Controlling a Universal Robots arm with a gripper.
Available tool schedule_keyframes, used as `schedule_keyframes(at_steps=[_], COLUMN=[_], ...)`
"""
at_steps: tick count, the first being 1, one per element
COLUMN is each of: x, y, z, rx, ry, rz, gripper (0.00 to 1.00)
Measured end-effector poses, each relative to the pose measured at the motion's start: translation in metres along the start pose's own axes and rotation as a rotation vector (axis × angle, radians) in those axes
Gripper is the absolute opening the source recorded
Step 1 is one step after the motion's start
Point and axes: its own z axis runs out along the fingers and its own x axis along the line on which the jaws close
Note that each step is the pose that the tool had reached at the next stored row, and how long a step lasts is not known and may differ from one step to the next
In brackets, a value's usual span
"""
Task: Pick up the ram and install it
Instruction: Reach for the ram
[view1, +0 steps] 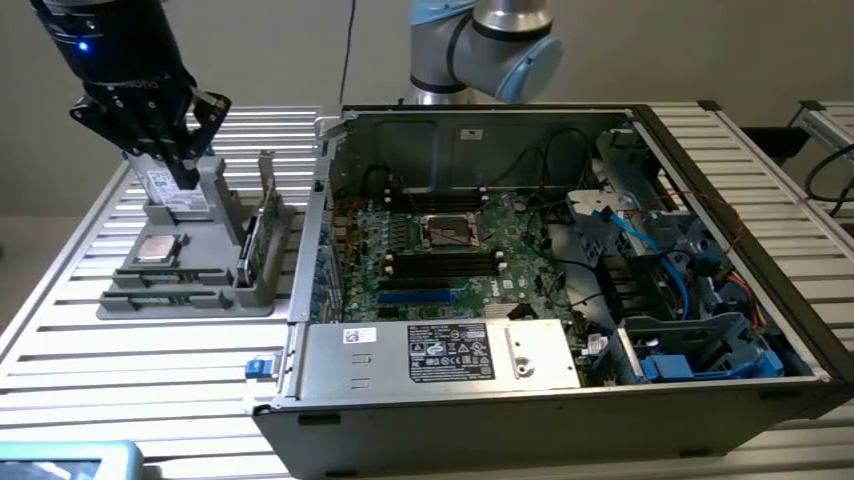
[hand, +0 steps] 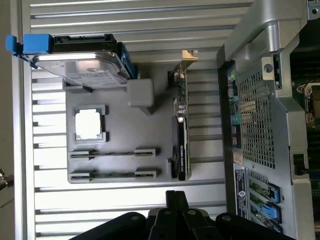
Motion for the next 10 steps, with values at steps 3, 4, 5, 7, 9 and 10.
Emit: schedule_keyframes(at_steps=[3,4,5,7,9,10], x=[0.011,0.015,0.02,0.028,0.034,0.037], y=[-0.0012,-0.0016,-0.0019,-0.0026,-0.0031,-0.0033], z=[0.0033,0.0041,0.0051,0.0069,0.0089,0.01], rx=[0.0013,0.0019,0.0027,0.0049,0.0088,0.0111], ry=[0.0051,0.0051,0.005,0.0049,0.0046,0.0044], rz=[0.0,0.0,0.0,0.0,0.0,0.0], gripper=[0.11,0.11,0.11,0.11,0.11,0.11])
